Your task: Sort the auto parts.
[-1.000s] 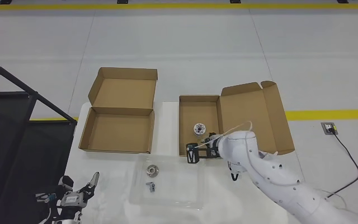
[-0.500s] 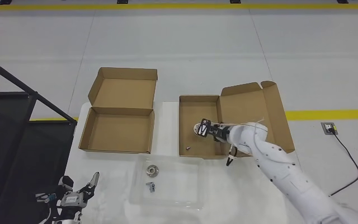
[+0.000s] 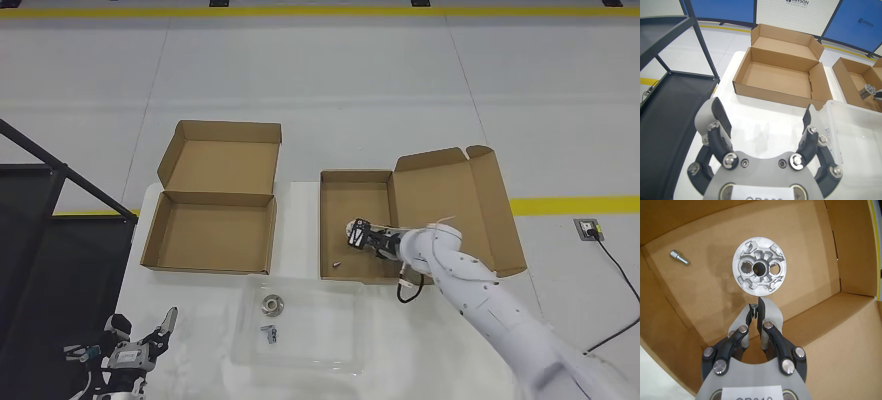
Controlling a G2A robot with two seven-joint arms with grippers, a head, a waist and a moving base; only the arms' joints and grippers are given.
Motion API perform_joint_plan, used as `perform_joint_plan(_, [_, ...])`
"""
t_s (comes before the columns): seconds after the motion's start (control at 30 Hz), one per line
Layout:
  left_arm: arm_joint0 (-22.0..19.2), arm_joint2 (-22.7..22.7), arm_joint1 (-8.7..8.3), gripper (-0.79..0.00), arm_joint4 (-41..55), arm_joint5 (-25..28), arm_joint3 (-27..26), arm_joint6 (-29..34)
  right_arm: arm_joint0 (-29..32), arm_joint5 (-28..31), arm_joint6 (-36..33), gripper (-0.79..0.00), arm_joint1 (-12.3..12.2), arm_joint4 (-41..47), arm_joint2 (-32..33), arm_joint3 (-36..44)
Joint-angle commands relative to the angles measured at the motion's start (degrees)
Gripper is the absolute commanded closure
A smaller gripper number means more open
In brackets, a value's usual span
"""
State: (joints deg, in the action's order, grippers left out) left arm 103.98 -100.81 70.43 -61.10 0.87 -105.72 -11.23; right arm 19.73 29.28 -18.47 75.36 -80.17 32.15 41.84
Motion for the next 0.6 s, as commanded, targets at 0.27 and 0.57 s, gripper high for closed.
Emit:
perform_joint_plan(0.27, [0.0, 0.0, 0.00, -0.785, 0.0, 0.0, 0.0, 0.0, -2.0, 0.3, 0.5, -0.179, 2.9, -0.9, -1.3, -5.3])
perform_joint_plan(0.57, [0.0, 0.0, 0.00, -0.785, 0.0, 0.0, 0.0, 0.0, -2.9, 0.5, -0.7, -0.200, 4.2, -1.9, -1.3, -6.6])
